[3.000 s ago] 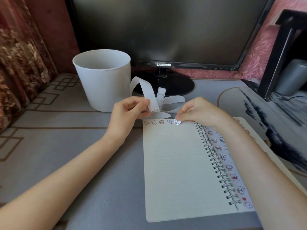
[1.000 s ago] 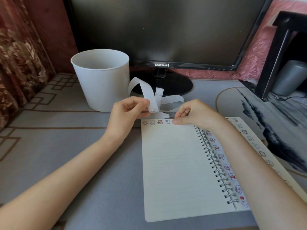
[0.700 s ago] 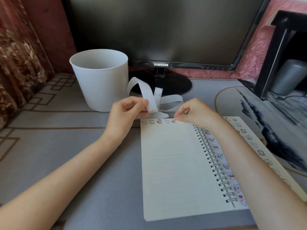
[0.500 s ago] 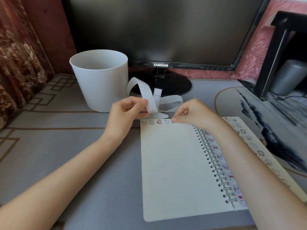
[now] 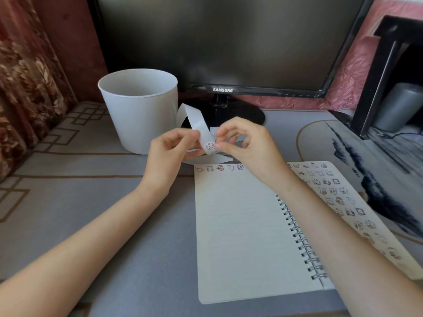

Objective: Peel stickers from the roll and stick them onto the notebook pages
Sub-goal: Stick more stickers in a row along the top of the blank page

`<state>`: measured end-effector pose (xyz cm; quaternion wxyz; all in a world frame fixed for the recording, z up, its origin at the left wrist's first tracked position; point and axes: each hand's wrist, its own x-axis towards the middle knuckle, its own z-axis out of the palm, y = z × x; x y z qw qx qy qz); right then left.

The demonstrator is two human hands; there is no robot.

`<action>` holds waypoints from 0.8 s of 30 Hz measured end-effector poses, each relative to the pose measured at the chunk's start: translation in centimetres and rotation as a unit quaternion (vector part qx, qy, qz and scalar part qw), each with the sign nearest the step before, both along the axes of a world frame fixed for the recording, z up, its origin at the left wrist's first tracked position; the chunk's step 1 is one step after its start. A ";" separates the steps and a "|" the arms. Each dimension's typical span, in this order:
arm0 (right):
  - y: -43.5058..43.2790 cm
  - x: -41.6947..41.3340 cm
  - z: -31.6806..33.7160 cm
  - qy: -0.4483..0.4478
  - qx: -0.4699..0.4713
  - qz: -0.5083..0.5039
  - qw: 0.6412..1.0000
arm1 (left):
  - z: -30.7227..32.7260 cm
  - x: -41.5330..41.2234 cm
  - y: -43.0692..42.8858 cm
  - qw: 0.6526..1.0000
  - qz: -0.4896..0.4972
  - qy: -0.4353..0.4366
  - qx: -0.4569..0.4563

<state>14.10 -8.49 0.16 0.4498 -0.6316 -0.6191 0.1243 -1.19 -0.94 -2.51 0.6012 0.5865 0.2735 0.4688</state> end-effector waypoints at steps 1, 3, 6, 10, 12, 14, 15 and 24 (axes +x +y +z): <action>0.1 -0.1 -0.2 0.005 0.002 0.000 1.000 | 0.0 0.0 0.0 1.000 -0.002 -0.001 0.001; 0.1 -0.1 -0.3 0.008 0.005 -0.002 1.000 | 0.1 0.1 -0.1 1.000 -0.006 -0.006 0.001; 0.1 -0.3 -0.2 0.015 0.013 -0.003 1.000 | 0.2 0.1 -0.2 1.000 -0.018 -0.009 -0.007; -0.2 -0.5 0.2 0.051 0.035 -0.003 0.998 | 0.1 0.1 -0.3 0.999 -0.050 0.006 -0.016; -0.2 -0.5 0.2 0.055 0.035 -0.003 0.998 | 0.0 0.1 -0.4 0.998 -0.052 0.021 0.000; -0.1 -0.4 0.1 0.055 0.030 -0.003 0.998 | 0.0 0.2 -0.5 0.998 -0.051 0.029 0.011; -0.1 -0.3 0.1 0.052 0.027 -0.004 0.998 | -0.1 0.2 -0.5 0.998 -0.051 0.031 0.014; -0.2 -0.3 -0.1 0.013 0.029 -0.006 0.999 | -0.3 0.0 -0.4 0.997 -0.053 0.041 0.025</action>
